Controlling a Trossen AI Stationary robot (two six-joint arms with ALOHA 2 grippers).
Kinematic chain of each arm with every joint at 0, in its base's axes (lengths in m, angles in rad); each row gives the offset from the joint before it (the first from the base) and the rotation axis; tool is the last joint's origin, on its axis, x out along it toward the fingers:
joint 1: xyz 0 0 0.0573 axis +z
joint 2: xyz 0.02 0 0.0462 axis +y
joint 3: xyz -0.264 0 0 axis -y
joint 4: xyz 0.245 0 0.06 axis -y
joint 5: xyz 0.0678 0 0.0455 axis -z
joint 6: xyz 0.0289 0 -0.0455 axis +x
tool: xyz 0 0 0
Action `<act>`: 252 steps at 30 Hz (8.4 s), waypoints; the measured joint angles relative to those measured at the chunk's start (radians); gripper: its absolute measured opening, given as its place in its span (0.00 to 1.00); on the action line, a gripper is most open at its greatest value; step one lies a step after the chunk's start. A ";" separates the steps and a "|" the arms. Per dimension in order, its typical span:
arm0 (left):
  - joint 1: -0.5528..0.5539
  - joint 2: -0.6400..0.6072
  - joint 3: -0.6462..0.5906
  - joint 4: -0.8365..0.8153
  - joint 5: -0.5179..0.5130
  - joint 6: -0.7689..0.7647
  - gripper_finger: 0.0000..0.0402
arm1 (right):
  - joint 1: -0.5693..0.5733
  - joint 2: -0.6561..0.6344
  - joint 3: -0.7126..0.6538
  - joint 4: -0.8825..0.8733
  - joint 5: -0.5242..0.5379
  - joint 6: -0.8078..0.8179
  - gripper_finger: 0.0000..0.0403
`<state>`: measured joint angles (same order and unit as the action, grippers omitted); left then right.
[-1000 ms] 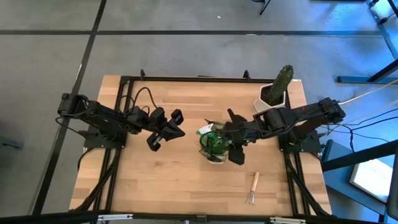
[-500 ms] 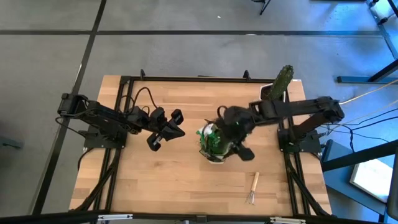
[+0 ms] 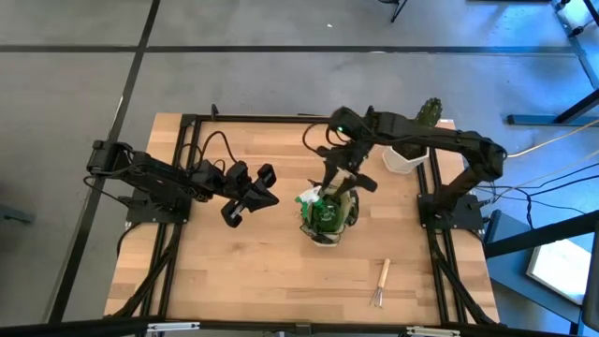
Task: Pick & Place Garden tools in Gardening bag
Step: Put the green spray bottle into the green gardening bag, then adjust the green gardening bag
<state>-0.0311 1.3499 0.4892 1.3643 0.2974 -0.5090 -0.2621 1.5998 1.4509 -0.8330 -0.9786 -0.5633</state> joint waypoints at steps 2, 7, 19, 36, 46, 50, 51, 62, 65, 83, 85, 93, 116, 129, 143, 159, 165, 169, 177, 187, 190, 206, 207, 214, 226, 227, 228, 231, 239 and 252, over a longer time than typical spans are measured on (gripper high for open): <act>0.000 0.000 0.000 -0.005 -0.010 0.010 0.04 | -0.030 0.032 0.000 0.010 -0.008 -0.018 0.49; 0.000 0.000 0.000 -0.015 -0.016 0.016 0.04 | -0.073 0.081 -0.001 0.009 0.025 -0.077 0.49; 0.000 0.000 0.000 -0.072 -0.035 0.025 0.04 | -0.057 0.169 -0.001 0.144 0.147 -0.076 0.49; -0.016 0.000 0.000 -0.089 -0.042 0.024 0.04 | -0.029 0.184 -0.001 0.041 0.122 -0.080 0.49; -0.016 0.000 0.000 -0.089 -0.046 0.024 0.04 | 0.030 0.183 0.000 0.058 0.139 -0.054 0.49; -0.016 0.000 0.000 -0.090 -0.046 0.025 0.04 | 0.047 0.183 0.000 0.059 0.187 -0.016 0.49; -0.016 0.000 0.000 -0.089 -0.046 0.024 0.04 | 0.050 0.183 0.000 0.059 0.225 -0.005 0.49; -0.016 0.000 0.000 -0.089 -0.046 0.025 0.04 | 0.056 0.183 0.000 0.098 0.407 0.133 0.45; -0.016 0.000 0.000 -0.090 -0.046 0.025 0.04 | 0.056 0.182 0.000 0.099 0.407 0.137 0.40; -0.016 0.000 0.000 -0.090 -0.045 0.025 0.04 | 0.054 0.179 0.003 0.006 0.402 0.186 0.13; -0.016 0.000 0.000 -0.090 -0.045 0.025 0.04 | 0.054 0.179 0.003 -0.012 0.402 0.188 0.13; -0.016 0.000 0.000 -0.090 -0.045 0.025 0.04 | 0.054 0.109 -0.002 -0.044 0.425 0.189 0.13; -0.016 0.000 0.000 -0.090 -0.045 0.025 0.04 | 0.098 0.033 -0.123 0.040 0.523 0.207 0.13; -0.016 0.000 0.000 -0.090 -0.045 0.025 0.04 | 0.099 0.036 -0.135 0.022 0.443 0.208 0.17; -0.016 0.000 0.000 -0.090 -0.046 0.025 0.04 | 0.100 0.037 -0.136 0.027 0.481 0.269 0.41; -0.016 0.000 0.000 -0.090 -0.046 0.025 0.04 | 0.101 -0.129 -0.135 0.096 0.505 0.304 0.70; -0.016 0.000 0.000 -0.090 -0.045 0.024 0.04 | 0.145 -0.228 -0.134 0.044 0.403 0.346 0.69; -0.016 0.000 0.000 -0.090 -0.044 0.024 0.04 | 0.249 -0.264 -0.134 -0.038 0.407 0.376 0.64; -0.016 0.000 0.000 -0.100 -0.034 0.016 0.04 | 0.541 -0.277 -0.134 -0.099 0.612 0.664 0.42; -0.016 0.000 0.000 -0.171 -0.085 0.023 0.04 | 0.848 -0.272 -0.260 -0.112 0.823 1.166 0.09; -0.010 0.000 0.000 -0.215 -0.098 0.023 0.04 | 0.883 -0.272 -0.310 -0.096 0.855 1.294 0.08; -0.073 0.071 0.000 -0.508 -0.231 -0.060 0.04 | 0.968 -0.168 -0.600 0.199 0.974 1.478 0.07; -0.074 0.090 0.000 -0.512 -0.231 -0.071 0.03 | 0.968 -0.164 -0.600 0.191 1.007 1.487 0.07; -0.072 0.306 0.068 -0.509 -0.270 -0.151 0.01 | 0.969 -0.160 -0.600 0.190 1.225 1.509 0.07; -0.087 0.475 0.224 -0.508 -0.254 -0.179 0.00 | 0.994 -0.110 -0.600 0.246 1.411 1.544 0.06; -0.087 0.475 0.227 -0.508 -0.253 -0.180 0.00 | 0.995 -0.097 -0.600 0.256 1.420 1.544 0.06; -0.087 0.475 0.230 -0.508 -0.253 -0.181 0.00 | 0.995 -0.084 -0.600 0.261 1.429 1.543 0.06; -0.091 0.475 0.230 -0.507 -0.253 -0.180 0.00 | 0.995 -0.041 -0.600 0.313 1.442 1.527 0.06; -0.092 0.475 0.232 -0.508 -0.253 -0.170 0.00 | 0.983 0.053 -0.600 0.457 1.459 1.473 0.06; -0.091 0.475 0.232 -0.508 -0.250 -0.151 0.00 | 0.944 0.057 -0.600 0.643 1.476 1.372 0.06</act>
<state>-0.1225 1.8244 0.7212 0.8568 0.0471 -0.6598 0.6823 1.6573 0.8509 -0.1899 0.4972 0.8086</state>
